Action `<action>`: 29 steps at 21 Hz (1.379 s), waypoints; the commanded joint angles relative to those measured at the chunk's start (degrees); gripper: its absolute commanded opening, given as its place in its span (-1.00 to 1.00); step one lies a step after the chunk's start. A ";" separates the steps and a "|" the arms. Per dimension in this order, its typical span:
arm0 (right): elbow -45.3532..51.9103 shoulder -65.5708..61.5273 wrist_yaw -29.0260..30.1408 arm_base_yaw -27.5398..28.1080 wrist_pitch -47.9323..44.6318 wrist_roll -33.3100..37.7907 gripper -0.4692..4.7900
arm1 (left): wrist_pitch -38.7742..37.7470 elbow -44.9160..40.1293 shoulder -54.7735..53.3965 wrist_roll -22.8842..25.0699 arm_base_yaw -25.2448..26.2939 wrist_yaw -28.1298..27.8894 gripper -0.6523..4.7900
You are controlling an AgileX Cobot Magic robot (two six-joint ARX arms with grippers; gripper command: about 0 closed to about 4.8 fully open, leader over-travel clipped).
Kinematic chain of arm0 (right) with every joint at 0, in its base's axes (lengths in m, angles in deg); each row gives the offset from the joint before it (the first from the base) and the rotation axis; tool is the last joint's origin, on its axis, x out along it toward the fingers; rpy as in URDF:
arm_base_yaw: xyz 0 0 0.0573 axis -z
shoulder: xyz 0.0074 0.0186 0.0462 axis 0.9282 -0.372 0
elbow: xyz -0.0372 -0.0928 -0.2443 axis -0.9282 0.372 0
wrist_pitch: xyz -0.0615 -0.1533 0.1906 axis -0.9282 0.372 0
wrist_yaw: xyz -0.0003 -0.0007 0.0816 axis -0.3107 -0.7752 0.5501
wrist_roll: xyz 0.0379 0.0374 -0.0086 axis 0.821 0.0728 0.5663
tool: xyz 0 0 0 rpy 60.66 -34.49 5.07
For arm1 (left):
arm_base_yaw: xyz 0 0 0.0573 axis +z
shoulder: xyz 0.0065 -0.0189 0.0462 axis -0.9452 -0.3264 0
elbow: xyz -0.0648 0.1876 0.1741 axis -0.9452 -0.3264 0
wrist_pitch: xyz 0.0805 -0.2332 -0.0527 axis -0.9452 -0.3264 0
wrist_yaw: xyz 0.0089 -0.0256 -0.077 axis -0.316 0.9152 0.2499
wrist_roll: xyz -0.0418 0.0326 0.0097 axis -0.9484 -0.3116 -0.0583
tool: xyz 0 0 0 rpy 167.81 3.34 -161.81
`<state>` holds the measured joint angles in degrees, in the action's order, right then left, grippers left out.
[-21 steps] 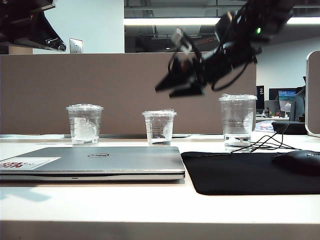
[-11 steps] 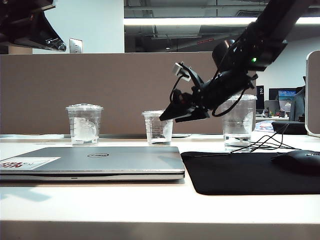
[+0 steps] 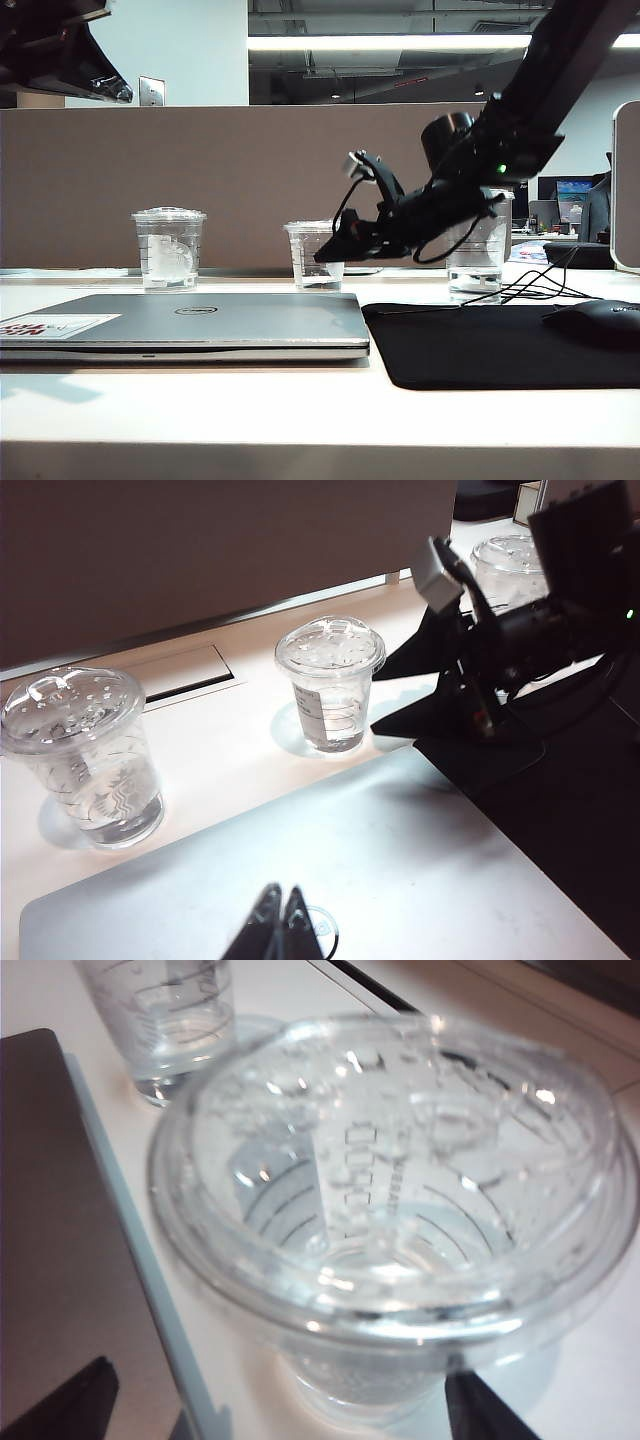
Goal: Pick up the coffee cup on the middle and place it on the right side of the laptop.
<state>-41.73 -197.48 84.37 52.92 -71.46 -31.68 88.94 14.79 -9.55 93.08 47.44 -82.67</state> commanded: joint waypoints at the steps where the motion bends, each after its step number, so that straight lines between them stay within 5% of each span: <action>1: -0.46 -0.98 0.50 -0.09 -4.96 2.69 1.00 | 0.50 0.20 0.11 0.15 0.02 0.02 -0.78; 15: -0.52 -6.88 0.20 -0.09 -22.97 14.91 1.00 | 0.50 0.20 0.11 0.17 0.02 0.02 -0.78; 29: -0.96 -8.04 0.17 -0.13 -26.95 18.93 1.00 | 0.50 0.20 0.11 0.17 0.02 0.02 -0.78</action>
<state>-42.04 -205.64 84.37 52.89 -97.19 -13.65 88.89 14.79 -9.55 93.08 47.44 -82.67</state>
